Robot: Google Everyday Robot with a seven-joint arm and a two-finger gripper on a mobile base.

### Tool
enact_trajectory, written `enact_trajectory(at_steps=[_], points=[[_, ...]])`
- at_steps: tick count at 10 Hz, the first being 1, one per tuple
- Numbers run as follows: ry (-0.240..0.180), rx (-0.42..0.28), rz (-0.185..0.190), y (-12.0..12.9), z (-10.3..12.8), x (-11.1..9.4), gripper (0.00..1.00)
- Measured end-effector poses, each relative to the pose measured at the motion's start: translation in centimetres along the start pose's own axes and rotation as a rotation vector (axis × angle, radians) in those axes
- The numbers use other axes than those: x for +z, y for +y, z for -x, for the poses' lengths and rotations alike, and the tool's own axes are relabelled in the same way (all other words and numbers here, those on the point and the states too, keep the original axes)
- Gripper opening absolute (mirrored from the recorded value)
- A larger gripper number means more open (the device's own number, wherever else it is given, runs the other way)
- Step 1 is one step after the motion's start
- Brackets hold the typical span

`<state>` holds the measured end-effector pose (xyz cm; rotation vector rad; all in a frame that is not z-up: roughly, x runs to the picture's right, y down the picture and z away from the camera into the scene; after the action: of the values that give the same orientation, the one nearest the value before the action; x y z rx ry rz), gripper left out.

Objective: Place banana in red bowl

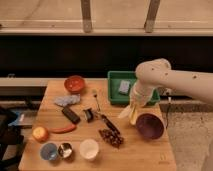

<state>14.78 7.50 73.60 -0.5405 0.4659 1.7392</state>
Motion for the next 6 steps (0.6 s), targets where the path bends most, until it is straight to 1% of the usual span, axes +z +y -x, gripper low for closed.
enact_trajectory(at_steps=[1,2,4,5,6], points=[[-0.002,-0.027,0.001,1.6,0.5,0.0,0.00],[-0.003,-0.066,0.004,3.9,1.2,0.2,0.00],[0.006,-0.150,0.022,9.0,2.2,0.8,0.00],[0.011,-0.183,0.032,11.0,2.4,1.1,0.00],[0.012,-0.190,0.033,11.3,2.4,1.1,0.00]])
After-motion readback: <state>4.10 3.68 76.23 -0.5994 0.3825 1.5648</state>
